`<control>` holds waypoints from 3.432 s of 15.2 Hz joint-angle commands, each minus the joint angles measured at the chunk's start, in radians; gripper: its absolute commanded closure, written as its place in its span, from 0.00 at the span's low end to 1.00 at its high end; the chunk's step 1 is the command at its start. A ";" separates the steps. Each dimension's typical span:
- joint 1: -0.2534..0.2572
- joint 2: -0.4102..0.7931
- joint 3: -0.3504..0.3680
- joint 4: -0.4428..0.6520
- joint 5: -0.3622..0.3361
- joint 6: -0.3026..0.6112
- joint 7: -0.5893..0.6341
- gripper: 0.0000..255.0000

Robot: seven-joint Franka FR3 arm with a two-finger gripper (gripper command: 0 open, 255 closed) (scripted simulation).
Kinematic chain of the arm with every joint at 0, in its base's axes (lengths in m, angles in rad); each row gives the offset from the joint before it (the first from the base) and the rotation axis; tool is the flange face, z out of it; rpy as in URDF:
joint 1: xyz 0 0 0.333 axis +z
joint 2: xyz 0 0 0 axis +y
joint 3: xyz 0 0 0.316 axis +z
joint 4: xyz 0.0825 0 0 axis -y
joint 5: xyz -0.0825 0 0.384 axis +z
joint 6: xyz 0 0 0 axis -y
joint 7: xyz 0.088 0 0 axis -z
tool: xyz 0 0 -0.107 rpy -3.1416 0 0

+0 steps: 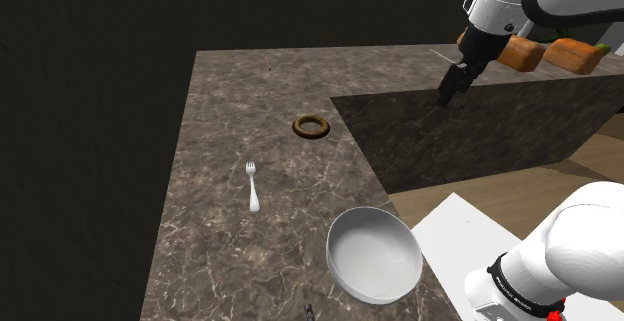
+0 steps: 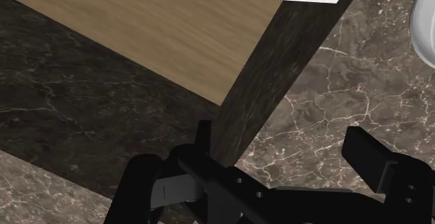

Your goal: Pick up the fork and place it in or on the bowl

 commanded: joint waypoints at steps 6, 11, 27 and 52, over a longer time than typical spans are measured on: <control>0.026 0.099 0.090 -0.001 0.066 0.065 0.141 0.00; 0.047 0.229 0.174 0.032 0.120 0.133 0.277 0.00; 0.101 0.783 0.376 0.357 0.131 0.287 0.701 0.00; 0.273 1.416 0.372 0.922 0.015 0.303 1.007 0.00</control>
